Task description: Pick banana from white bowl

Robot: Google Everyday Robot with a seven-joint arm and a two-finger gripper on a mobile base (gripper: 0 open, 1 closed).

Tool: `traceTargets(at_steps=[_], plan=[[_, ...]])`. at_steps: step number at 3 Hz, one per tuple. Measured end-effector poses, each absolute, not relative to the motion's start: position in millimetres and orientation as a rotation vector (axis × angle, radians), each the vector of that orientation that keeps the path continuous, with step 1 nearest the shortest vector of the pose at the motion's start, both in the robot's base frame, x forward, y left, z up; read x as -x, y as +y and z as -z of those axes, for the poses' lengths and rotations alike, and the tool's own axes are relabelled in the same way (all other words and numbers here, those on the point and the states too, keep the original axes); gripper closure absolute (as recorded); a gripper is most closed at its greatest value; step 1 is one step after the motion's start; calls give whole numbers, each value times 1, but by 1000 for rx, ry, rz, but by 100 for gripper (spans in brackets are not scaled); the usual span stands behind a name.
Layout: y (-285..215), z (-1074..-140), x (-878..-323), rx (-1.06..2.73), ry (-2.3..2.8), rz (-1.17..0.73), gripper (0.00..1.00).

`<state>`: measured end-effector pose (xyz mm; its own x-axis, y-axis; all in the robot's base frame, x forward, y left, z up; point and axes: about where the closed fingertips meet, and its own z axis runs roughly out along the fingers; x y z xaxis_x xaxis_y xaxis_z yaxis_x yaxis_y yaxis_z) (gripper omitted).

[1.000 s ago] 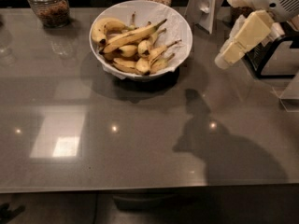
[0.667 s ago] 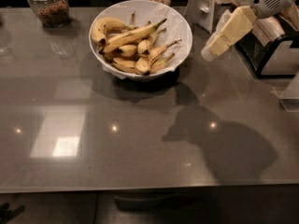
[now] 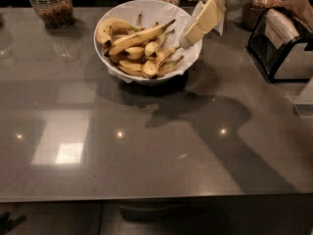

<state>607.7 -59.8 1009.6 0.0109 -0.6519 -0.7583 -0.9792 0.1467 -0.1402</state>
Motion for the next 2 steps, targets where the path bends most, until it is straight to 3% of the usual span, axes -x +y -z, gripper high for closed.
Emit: traceTargets(at_steps=[1,2], plan=[[-36,-1007,-627,1635,1679,-599,3],[-23,-1005,-640,1667,1661,-588,17]])
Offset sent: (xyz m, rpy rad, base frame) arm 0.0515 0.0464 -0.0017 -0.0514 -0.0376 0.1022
